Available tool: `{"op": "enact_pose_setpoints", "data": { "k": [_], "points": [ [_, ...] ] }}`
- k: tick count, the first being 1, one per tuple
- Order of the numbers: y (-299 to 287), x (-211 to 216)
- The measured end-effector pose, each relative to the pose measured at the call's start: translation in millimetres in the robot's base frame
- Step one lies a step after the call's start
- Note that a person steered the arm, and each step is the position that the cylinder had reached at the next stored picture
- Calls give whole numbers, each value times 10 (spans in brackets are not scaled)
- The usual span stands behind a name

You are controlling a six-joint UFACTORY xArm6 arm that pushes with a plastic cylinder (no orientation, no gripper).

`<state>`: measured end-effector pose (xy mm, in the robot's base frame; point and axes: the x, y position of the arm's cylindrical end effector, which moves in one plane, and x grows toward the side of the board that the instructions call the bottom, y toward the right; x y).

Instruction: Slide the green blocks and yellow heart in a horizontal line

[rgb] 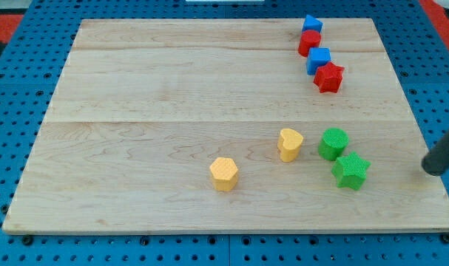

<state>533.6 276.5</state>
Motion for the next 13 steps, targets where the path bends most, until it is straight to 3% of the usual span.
{"op": "enact_pose_setpoints", "data": {
  "k": [3, 4, 6, 9, 11, 13],
  "points": [
    [-1545, 144],
    [-1474, 487],
    [-2055, 363],
    [-2139, 103],
    [-1975, 182],
    [-2288, 24]
  ]
}}
